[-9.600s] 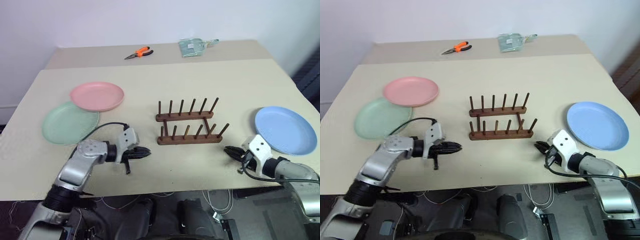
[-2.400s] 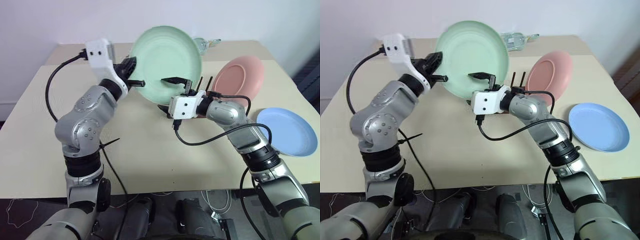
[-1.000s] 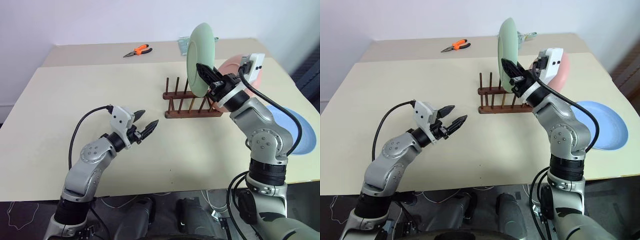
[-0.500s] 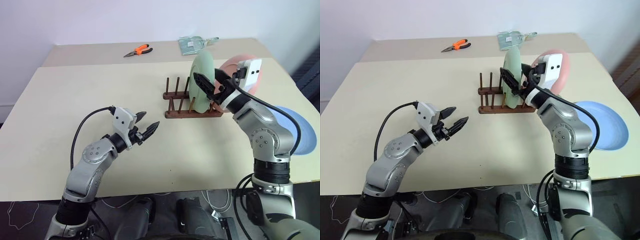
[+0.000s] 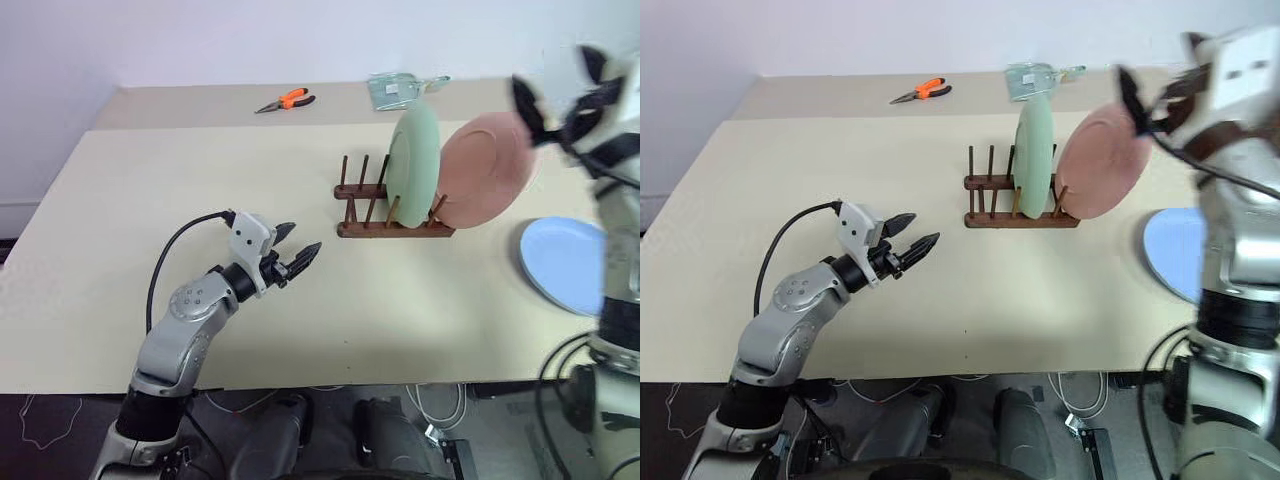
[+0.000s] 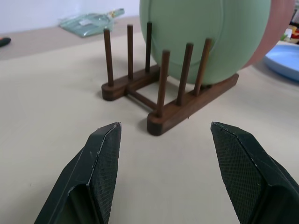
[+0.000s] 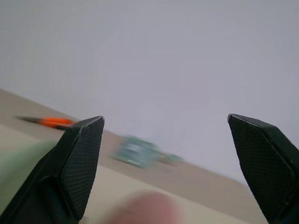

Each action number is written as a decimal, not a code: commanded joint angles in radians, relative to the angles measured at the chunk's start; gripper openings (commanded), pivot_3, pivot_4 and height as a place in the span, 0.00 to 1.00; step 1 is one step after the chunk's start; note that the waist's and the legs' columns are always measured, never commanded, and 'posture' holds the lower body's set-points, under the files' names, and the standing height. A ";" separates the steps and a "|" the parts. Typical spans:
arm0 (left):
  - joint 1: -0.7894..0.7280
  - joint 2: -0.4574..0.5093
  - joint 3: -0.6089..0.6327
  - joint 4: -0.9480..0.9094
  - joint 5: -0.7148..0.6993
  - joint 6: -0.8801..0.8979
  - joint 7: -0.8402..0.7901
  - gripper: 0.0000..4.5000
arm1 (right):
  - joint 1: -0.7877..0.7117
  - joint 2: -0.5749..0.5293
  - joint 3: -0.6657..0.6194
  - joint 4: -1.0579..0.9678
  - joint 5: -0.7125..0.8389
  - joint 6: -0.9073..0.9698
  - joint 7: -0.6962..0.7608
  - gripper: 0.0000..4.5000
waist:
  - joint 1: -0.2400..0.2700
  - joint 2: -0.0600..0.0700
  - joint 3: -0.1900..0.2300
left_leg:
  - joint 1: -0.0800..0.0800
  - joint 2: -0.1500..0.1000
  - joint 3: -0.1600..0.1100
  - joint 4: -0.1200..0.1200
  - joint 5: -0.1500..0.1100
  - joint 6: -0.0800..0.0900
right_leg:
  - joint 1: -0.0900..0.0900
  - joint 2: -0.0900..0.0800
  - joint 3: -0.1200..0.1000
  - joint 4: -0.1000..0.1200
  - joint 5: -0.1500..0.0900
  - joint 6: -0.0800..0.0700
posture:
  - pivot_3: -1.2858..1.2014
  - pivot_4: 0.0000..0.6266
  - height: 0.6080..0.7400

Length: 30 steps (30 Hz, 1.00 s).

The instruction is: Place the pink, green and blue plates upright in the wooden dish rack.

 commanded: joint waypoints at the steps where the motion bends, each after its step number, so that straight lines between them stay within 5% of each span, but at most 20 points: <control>1: -0.041 -0.009 -0.024 0.033 0.018 -0.051 -0.040 0.70 | 0.150 -0.031 -0.105 -0.028 -0.028 -0.020 0.010 0.96 | -0.001 0.000 0.000 | 0.000 0.000 0.000 0.000 0.000 0.000 | 0.000 0.000 0.000 0.000 0.000 0.000 | 0.52 0.24 0.90; 7: -0.073 -0.026 -0.058 0.099 0.044 -0.083 -0.081 0.70 | 0.534 -0.023 -0.068 -0.160 -0.028 0.051 0.130 0.96 | -0.008 0.004 -0.001 | 0.000 0.000 0.001 0.000 0.000 0.001 | 0.000 0.000 0.002 0.001 0.000 0.000 | 0.52 0.24 0.90; 11: -0.067 -0.031 -0.066 0.102 0.054 -0.091 -0.089 0.70 | 0.597 -0.002 0.029 -0.101 -0.145 0.051 0.055 0.96 | -0.020 0.005 -0.001 | 0.001 0.001 0.002 0.001 0.000 0.000 | 0.000 0.000 0.002 0.002 -0.001 -0.002 | 0.52 0.24 0.90; 14: -0.060 -0.031 -0.060 0.090 0.055 -0.086 -0.090 0.70 | 0.581 -0.002 0.094 -0.025 -0.222 0.062 0.009 0.76 | -0.025 0.005 -0.001 | 0.001 0.001 0.002 0.003 0.000 -0.001 | 0.001 0.000 0.001 0.002 -0.002 -0.002 | 0.52 0.24 0.90; 21: -0.039 -0.023 -0.045 0.070 0.060 -0.084 -0.079 0.70 | 0.495 0.011 0.114 0.035 -0.234 0.085 -0.012 0.01 | -0.030 0.005 -0.001 | 0.001 0.001 0.002 0.003 0.000 0.000 | 0.001 0.000 0.001 0.002 -0.001 0.001 | 0.52 0.24 0.90; 30: -0.036 -0.025 -0.040 0.077 0.068 -0.091 -0.070 0.70 | 0.320 -0.004 0.029 0.006 -0.214 0.008 -0.070 0.01 | -0.030 0.007 -0.001 | 0.001 0.000 0.003 0.003 0.000 0.000 | 0.001 0.000 0.001 0.002 0.000 0.001 | 0.52 0.24 0.90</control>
